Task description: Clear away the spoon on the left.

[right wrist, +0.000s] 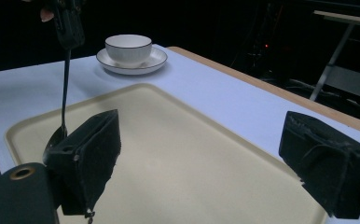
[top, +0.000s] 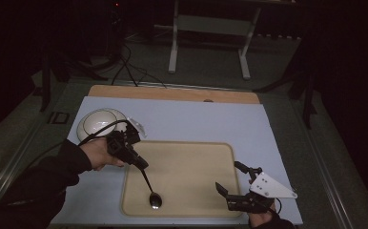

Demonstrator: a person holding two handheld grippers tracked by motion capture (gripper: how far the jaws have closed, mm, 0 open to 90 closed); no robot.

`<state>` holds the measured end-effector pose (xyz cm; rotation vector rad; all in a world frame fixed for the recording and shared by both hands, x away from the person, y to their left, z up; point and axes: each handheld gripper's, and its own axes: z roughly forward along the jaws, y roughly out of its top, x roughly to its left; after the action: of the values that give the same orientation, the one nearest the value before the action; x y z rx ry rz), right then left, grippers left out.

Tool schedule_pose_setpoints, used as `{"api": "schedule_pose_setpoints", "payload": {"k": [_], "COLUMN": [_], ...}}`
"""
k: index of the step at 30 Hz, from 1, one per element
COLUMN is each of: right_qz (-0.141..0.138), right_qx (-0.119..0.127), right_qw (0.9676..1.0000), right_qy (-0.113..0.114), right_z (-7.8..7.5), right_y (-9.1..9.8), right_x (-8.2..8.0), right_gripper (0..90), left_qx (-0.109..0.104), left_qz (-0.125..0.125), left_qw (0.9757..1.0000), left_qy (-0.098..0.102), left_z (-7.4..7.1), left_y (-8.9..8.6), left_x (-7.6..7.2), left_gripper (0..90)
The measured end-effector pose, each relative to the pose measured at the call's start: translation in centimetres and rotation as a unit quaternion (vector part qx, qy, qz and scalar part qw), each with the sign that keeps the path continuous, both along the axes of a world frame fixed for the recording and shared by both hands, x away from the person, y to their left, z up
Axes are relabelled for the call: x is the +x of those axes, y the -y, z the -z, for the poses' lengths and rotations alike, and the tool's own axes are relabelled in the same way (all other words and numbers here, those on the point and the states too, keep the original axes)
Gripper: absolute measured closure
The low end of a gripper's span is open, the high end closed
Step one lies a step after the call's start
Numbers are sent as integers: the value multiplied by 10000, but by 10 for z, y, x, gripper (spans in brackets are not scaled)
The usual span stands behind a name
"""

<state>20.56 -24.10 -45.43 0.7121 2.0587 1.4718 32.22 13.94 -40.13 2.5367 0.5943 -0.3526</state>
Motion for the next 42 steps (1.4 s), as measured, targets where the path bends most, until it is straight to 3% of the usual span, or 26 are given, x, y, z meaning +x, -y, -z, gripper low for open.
{"api": "schedule_pose_setpoints", "payload": {"k": [9,24,30,36,42], "right_qz": [46,59,70,68,50], "right_qx": [96,107,111,120,121], "right_qw": [9999,9999,9999,9999,9999], "right_qy": [10,29,9,-14,-40], "right_z": [-1,-1,-1,0,0], "right_y": [3,3,4,4,4], "right_x": [0,0,0,1,2], "right_gripper": [120,114,114,114,114], "left_qx": [11,-425,-587,-938,-1079], "left_qz": [31,-325,-367,-704,-973], "left_qw": [9999,9983,9974,9928,9890], "left_qy": [-123,-234,-191,-240,-270], "left_z": [7,28,38,54,71], "left_y": [10,19,22,24,24], "left_x": [10,25,29,37,45], "left_gripper": [891,877,865,860,847]}}
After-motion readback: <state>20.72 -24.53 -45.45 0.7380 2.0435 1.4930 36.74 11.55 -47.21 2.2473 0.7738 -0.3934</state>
